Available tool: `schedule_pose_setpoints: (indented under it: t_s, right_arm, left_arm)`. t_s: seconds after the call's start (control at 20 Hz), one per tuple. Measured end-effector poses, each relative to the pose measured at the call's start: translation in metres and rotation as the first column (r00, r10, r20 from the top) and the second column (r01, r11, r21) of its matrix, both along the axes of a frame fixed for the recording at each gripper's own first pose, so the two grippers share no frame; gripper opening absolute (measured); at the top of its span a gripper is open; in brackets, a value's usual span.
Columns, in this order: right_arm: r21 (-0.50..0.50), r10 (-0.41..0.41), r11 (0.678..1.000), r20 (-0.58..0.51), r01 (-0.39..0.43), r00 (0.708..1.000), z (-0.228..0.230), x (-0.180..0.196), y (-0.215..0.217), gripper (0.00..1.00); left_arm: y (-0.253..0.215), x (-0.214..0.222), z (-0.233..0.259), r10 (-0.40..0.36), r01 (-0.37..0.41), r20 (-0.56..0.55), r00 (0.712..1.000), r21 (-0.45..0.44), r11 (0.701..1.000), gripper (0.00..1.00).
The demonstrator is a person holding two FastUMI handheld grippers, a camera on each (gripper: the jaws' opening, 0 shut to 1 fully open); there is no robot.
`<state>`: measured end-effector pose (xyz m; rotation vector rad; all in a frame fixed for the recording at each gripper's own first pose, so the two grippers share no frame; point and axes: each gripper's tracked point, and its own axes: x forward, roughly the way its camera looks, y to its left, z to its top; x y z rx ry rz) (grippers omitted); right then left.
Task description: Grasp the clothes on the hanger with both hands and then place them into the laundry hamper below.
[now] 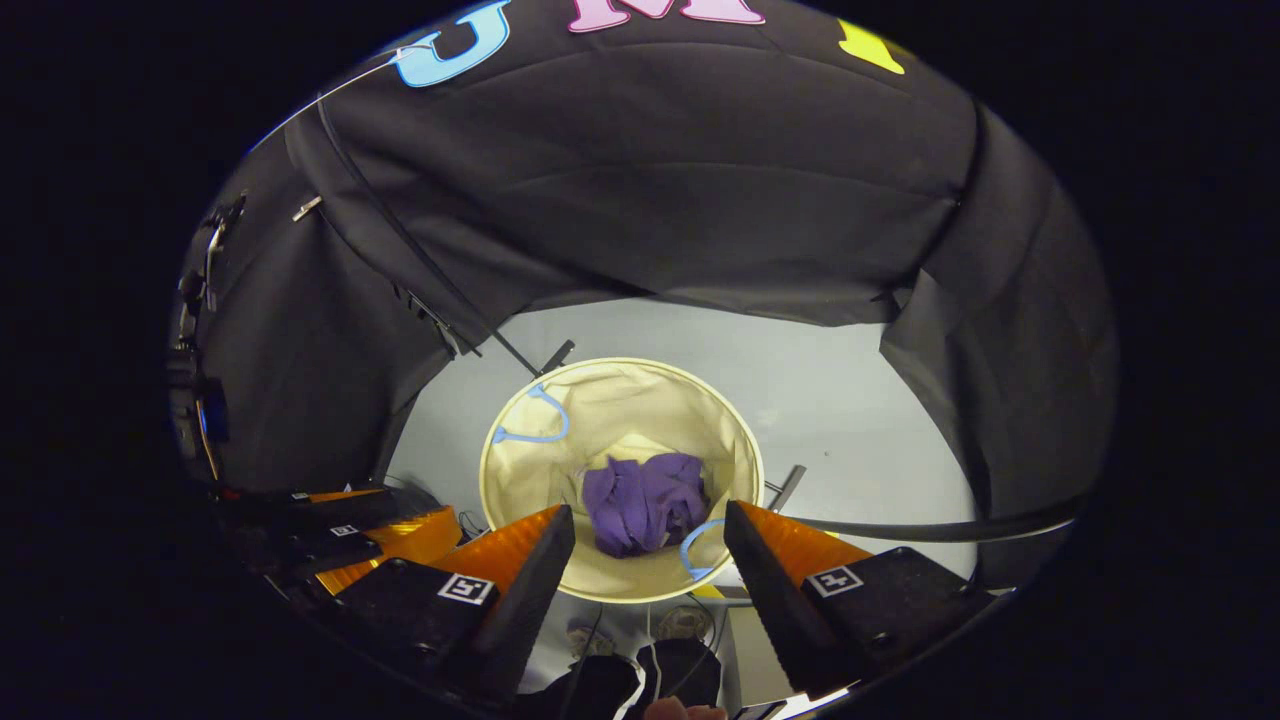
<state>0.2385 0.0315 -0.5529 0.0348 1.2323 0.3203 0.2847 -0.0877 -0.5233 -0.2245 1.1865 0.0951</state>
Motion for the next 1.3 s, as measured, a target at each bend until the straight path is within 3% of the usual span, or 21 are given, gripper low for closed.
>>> schedule_pose_setpoints:
  t_s: [0.2, 0.35, 0.6, 0.75, 1.0, 1.3]
  right_arm:
    - [0.038, -0.057, 0.998, 0.051, 0.055, 0.997, 0.034, 0.003, 0.007, 0.98]
    - [0.072, -0.104, 0.993, 0.106, 0.096, 0.989, 0.071, 0.005, 0.010, 0.98]
    - [0.109, -0.179, 0.982, 0.252, 0.156, 0.951, 0.153, 0.010, 0.009, 0.98]
    - [0.140, -0.211, 0.975, 0.345, 0.172, 0.914, 0.207, 0.010, 0.014, 0.98]
    - [0.185, -0.259, 0.964, 0.490, 0.191, 0.833, 0.301, -0.015, 0.019, 0.98]
    - [0.221, -0.296, 0.955, 0.662, 0.198, 0.688, 0.408, -0.046, 0.023, 0.97]
  left_arm:
    - [0.003, -0.001, 0.029, -0.013, 0.013, 0.047, 0.999, 0.010, 1.000, 0.96]
    - [0.010, 0.007, 0.071, -0.020, 0.016, 0.144, 0.989, 0.029, 0.999, 0.96]
    - [0.019, 0.013, 0.163, -0.054, 0.040, 0.351, 0.935, 0.048, 0.998, 0.95]
    - [0.024, 0.003, 0.214, -0.099, 0.075, 0.456, 0.884, 0.072, 0.995, 0.95]
    - [0.037, -0.021, 0.306, -0.125, 0.094, 0.620, 0.774, 0.082, 0.992, 0.95]
    - [0.064, -0.065, 0.411, -0.135, 0.097, 0.767, 0.627, 0.095, 0.991, 0.95]
